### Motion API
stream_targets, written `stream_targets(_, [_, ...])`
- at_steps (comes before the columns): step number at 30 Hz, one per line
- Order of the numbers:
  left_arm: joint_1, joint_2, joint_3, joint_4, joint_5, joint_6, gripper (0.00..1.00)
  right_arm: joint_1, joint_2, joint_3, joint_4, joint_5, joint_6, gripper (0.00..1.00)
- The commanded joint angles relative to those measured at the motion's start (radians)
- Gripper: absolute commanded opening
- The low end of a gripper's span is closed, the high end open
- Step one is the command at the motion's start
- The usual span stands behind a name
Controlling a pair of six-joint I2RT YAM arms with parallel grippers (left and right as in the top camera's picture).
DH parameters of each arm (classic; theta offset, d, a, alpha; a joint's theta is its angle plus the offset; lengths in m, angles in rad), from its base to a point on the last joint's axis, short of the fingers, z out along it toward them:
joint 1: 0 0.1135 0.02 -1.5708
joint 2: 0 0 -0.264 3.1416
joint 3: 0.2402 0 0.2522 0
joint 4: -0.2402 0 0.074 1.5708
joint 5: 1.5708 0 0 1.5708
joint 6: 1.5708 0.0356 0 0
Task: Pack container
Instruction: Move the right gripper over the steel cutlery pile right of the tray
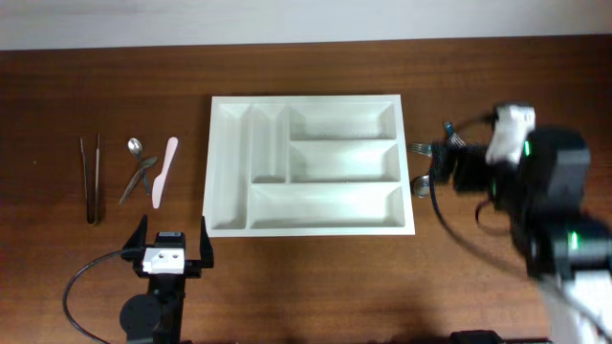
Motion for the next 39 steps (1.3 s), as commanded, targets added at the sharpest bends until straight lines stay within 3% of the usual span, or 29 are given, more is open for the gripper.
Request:
stream_targets(1, [0.005,-0.008,-0.004,-0.003,0.014,0.01,0.99,-0.006,0.153,0.103,-0.015,-0.014,0.007,0.99])
stream_targets(8, [0.005,-0.008,-0.004,-0.003,0.014,0.01,0.99,-0.008,0.332,0.137,0.107,-0.074,-0.028,0.99])
stream_targets(11, [0.005,-0.008,-0.004,-0.003,0.014,0.01,0.99,-0.041,0.371,0.137,0.141,-0.01,0.079,0.99])
stream_targets(17, [0.005,-0.008,-0.004,-0.003,0.015,0.01,0.99,-0.166,0.472,0.137,0.07,0.041,0.231,0.99])
stream_targets(22, [0.005,-0.008,-0.004,-0.003,0.014,0.01,0.99,-0.228,0.557,0.137,-0.021,0.046,0.243,0.99])
stream_targets(27, [0.005,-0.008,-0.004,-0.003,0.014,0.01,0.99,-0.237,0.599,0.137,-0.105,0.089,0.204,1.0])
stream_targets(35, [0.005,-0.008,-0.004,-0.003,0.014,0.01,0.99,-0.235,0.602,0.122,-0.161,0.137,-0.048,0.99])
stream_targets(39, [0.005,-0.008,-0.004,-0.003,0.014,0.01,0.99,-0.235,0.625,0.122,-0.158,0.154,-0.097,0.99])
